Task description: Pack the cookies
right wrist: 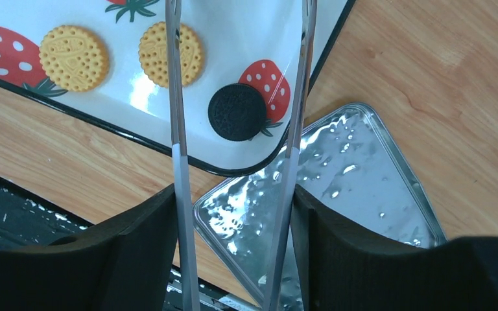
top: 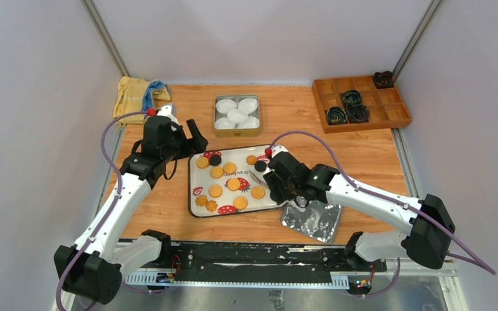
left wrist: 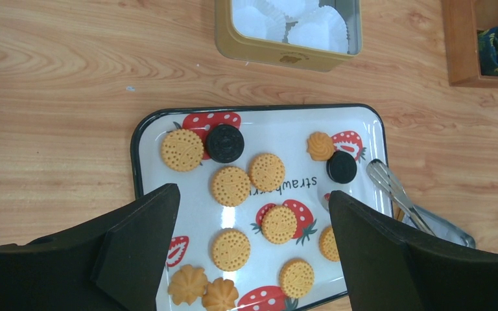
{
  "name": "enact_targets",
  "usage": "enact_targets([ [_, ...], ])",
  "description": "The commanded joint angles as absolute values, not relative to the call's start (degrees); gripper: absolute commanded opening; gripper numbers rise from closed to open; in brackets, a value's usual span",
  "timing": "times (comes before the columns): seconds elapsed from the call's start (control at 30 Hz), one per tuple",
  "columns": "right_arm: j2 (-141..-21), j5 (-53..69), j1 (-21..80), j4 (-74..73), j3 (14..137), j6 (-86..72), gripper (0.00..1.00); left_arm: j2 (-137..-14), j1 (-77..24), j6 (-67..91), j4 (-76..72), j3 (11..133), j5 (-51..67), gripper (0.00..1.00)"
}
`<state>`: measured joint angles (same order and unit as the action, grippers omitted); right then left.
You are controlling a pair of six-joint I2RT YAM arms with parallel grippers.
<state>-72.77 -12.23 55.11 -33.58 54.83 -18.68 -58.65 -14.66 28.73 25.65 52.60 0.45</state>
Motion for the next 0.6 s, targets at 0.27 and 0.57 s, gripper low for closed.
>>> enact_targets([
  [0.27,-77.7,-19.1,55.9,-30.5,55.9,-20.4,0.64,-56.7,-14.7,28.7,25.5,51.9,0.5,0.92],
  [0.57,-79.9,-14.9,55.9,-28.9,56.0,-21.7,0.53,-56.9,-14.7,28.6,25.4,51.5,0.7,0.92],
])
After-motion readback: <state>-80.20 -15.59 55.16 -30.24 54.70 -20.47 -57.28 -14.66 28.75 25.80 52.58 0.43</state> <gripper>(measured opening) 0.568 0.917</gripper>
